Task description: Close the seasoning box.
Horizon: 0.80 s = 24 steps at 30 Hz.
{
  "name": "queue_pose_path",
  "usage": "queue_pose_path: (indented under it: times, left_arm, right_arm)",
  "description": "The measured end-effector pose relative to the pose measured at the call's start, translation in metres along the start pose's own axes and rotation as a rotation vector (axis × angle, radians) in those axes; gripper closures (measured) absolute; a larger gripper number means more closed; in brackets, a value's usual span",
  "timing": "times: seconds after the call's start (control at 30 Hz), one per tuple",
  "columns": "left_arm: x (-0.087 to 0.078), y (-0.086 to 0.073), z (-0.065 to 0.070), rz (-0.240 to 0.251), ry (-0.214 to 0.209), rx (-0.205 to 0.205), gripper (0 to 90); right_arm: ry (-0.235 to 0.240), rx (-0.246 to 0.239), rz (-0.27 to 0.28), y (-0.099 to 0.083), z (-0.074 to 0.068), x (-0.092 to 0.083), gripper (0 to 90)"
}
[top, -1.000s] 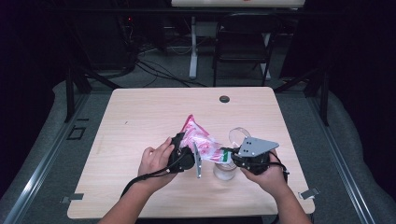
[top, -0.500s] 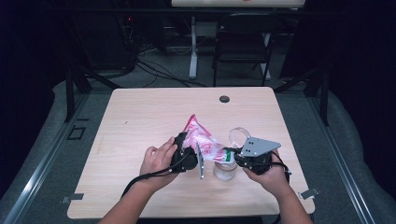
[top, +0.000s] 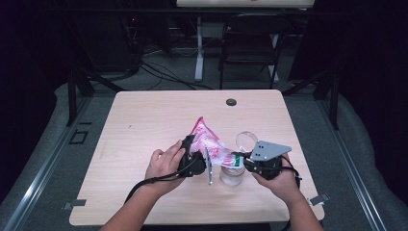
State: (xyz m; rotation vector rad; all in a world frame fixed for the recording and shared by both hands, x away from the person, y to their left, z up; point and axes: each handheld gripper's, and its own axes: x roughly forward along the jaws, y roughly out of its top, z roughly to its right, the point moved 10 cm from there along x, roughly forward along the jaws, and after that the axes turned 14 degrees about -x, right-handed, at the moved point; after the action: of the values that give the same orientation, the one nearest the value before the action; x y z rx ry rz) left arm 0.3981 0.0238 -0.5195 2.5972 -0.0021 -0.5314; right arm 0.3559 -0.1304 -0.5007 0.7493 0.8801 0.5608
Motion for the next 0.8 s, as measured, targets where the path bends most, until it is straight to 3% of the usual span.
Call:
queue_pose_path:
  times: [0.8]
  left_arm:
    - [0.004,0.009,0.004,0.027,0.026,0.042,61.2]
  right_arm:
    - [0.004,0.018,-0.028,-0.012,-0.001,-0.002,90.0]
